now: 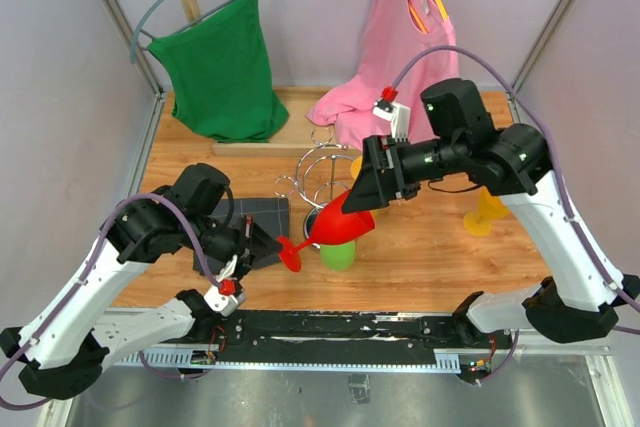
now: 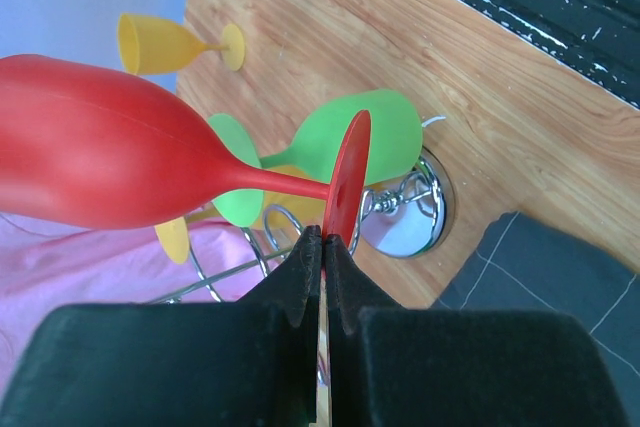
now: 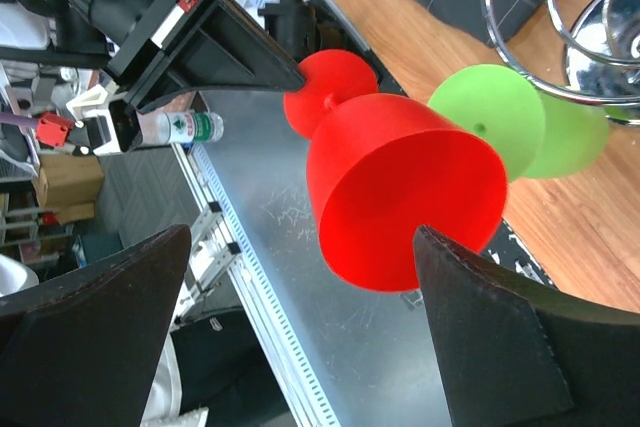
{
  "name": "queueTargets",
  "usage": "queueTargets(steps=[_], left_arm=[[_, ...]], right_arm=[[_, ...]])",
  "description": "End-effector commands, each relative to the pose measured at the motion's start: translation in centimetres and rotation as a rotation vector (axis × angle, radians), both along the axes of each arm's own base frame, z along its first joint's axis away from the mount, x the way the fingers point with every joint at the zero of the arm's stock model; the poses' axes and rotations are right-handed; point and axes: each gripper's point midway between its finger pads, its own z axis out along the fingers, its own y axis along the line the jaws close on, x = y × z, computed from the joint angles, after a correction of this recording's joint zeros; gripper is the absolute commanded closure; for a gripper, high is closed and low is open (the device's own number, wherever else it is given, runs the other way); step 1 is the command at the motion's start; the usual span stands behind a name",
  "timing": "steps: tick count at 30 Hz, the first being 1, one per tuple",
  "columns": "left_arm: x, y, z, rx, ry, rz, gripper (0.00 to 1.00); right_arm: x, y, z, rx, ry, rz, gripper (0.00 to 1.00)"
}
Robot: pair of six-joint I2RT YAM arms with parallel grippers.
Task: Take the wine glass off the wine glass rack
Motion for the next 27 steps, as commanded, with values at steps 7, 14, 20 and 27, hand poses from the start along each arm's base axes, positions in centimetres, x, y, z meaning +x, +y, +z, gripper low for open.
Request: queueTargets(steps=[7, 14, 20, 27], left_arm=[[0.1, -0.3, 1.5, -0.023, -0.029, -0.008, 1.00], [0.3, -0.1, 1.4, -0.017, -0.044, -0.003, 1.00], [0.9, -0.3, 1.7, -0.039, -0.076, 0.020, 0.55], [2.9, -1.8, 5.9, -0.205, -0.045, 0.165, 0.01]], right_arm=[[-0.7, 4.1, -3.4, -0.011, 0.017, 0.046, 0.12], [-0.7, 4.9, -3.1, 0.049, 0.016, 0.042, 0.65], [-0.8, 4.9, -1.7, 0.102, -0.016, 0.034, 0.99], [-0.7, 1.4, 2.9, 0.103, -0.163, -0.061, 0.99]])
